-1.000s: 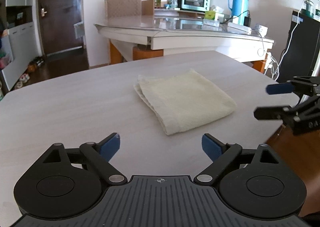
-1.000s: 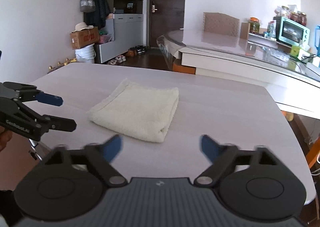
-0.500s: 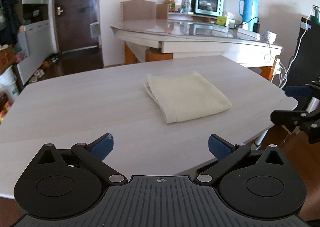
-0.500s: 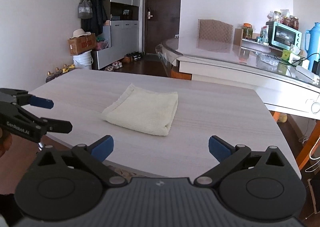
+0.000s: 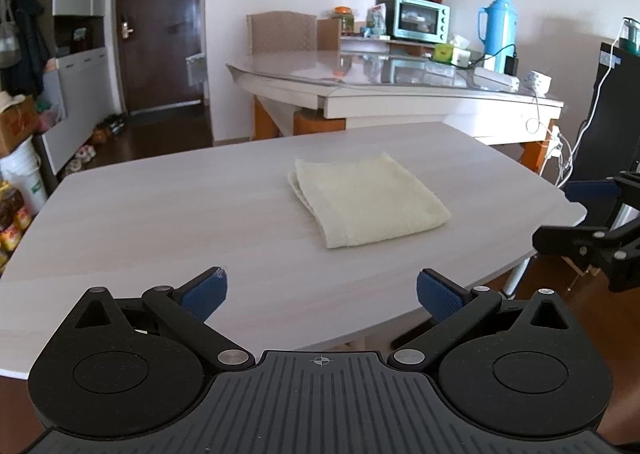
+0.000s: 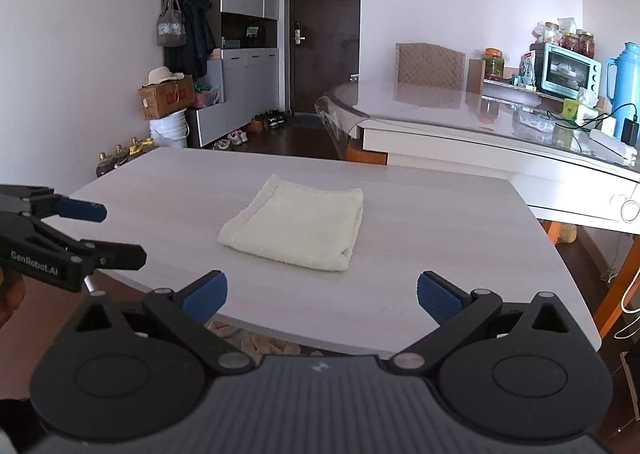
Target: Fold towel
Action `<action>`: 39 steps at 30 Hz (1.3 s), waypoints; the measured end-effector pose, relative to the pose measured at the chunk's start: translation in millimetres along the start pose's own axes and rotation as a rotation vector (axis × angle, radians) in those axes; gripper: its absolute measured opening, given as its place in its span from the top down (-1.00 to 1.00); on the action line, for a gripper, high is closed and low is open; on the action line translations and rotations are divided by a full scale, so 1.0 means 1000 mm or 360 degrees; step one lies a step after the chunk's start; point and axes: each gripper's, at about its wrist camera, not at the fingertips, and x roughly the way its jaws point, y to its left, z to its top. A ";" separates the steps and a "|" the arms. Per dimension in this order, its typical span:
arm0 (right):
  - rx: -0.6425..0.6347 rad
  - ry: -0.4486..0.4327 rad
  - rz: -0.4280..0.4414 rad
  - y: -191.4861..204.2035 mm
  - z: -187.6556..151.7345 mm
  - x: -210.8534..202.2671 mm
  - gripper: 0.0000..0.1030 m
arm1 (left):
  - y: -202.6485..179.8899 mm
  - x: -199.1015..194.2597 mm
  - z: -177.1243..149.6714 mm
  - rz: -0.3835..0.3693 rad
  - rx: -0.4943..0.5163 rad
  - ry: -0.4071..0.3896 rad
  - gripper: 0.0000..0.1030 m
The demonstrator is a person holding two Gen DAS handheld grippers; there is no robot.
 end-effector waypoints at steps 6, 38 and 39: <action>0.0009 0.0000 -0.0006 0.000 -0.001 -0.001 -0.99 | 0.001 0.003 -0.005 0.0019 -0.0019 0.0012 -1.00; 0.0083 -0.0018 -0.0025 0.000 -0.003 -0.006 -0.99 | -0.013 -0.001 -0.005 0.0016 -0.0078 0.0002 -1.00; 0.0084 -0.0018 -0.0026 0.000 -0.003 -0.006 -0.99 | -0.013 -0.002 -0.005 0.0016 -0.0081 -0.0003 -1.00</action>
